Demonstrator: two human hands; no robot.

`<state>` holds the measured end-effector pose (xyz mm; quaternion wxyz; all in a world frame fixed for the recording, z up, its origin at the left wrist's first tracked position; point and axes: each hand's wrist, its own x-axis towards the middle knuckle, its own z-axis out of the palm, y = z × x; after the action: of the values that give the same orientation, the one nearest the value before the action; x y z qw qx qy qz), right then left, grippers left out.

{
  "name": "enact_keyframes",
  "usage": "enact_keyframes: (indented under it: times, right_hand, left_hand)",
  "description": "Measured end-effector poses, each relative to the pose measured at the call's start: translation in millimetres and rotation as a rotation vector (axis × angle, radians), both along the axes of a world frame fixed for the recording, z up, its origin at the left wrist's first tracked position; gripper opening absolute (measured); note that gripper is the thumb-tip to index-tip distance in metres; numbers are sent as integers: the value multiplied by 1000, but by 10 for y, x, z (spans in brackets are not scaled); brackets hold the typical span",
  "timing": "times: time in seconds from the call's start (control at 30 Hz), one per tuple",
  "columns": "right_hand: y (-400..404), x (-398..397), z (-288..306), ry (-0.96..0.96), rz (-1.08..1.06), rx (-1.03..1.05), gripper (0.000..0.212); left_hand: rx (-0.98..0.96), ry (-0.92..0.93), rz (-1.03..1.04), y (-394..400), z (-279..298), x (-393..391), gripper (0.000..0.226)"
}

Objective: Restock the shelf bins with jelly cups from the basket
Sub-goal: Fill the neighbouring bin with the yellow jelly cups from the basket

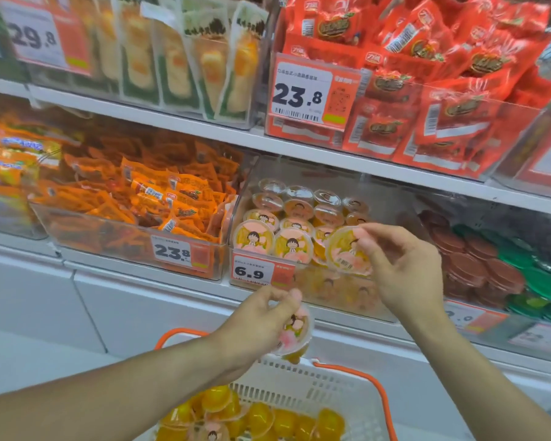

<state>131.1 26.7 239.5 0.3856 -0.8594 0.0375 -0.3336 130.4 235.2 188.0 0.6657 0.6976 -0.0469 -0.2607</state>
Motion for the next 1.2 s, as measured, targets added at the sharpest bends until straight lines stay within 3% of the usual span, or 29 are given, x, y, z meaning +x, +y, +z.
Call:
enact_keyframes:
  times: [0.1,0.23,0.5,0.63,1.2]
  right_hand:
    - [-40,174,-58,8,-22,-98,11]
    - [-21,337,-166,69,-6,-179,14]
    - [-31,466,-201,-43,-47,-106,14]
    - [-30,456,-258,-4,-16,-198,13]
    - [-49,378,-216,107,15,-232,14]
  left_hand:
    - [-73,120,41,9,-6,40,18]
    - [-105,167,78,21,11,59,16]
    - [-51,162,57,8,2,47,18]
    - [-35,160,57,1,-3,39,18]
    - [-6,139,73,41,-9,60,11]
